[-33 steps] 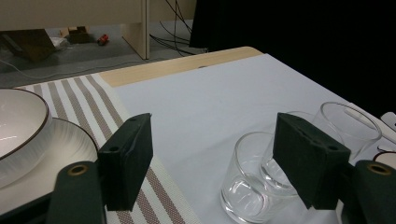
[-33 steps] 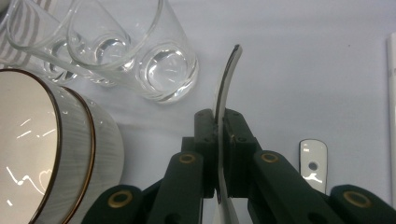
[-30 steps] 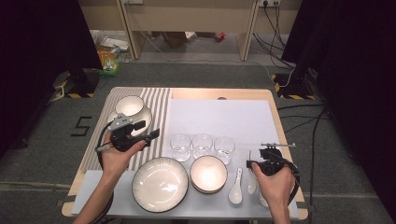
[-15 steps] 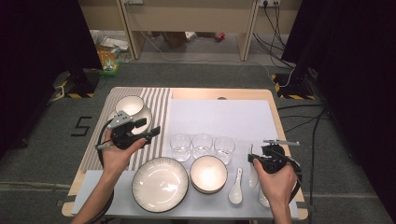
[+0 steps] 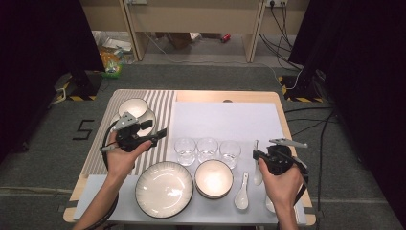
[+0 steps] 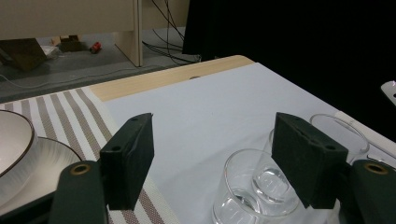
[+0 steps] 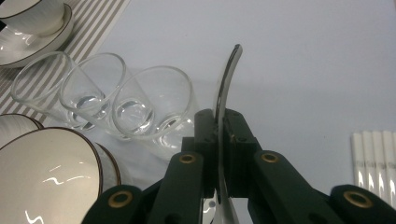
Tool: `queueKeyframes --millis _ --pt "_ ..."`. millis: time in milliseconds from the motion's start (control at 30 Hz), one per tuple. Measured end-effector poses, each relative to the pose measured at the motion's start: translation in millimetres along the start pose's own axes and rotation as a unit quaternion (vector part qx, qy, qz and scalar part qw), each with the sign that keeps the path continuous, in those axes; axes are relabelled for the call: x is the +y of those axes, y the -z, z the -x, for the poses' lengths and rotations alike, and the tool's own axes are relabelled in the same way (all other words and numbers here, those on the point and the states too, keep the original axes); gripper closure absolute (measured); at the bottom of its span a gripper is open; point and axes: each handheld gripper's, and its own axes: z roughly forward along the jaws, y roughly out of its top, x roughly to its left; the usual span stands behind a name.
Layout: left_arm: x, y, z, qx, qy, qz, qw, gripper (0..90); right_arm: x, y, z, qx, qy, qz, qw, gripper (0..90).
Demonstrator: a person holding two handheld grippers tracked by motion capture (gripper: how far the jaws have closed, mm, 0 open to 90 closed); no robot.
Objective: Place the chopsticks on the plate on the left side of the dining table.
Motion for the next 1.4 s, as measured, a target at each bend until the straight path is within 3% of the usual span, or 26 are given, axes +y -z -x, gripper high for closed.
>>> queueKeyframes --millis 433,967,1400 --pt "3.7 -5.7 4.7 -0.009 -0.005 0.004 0.9999 29.1 7.8 3.4 -7.3 0.001 0.032 0.045 0.9985 86.1" --pt "7.8 -10.2 8.2 -0.017 -0.007 0.008 0.9998 29.2 15.8 6.3 -17.4 0.004 0.071 0.101 0.9923 86.1" --pt "11.7 -14.1 13.3 -0.034 -0.006 0.008 0.9994 29.4 19.6 5.7 -22.2 0.008 0.083 0.119 0.9894 86.0"
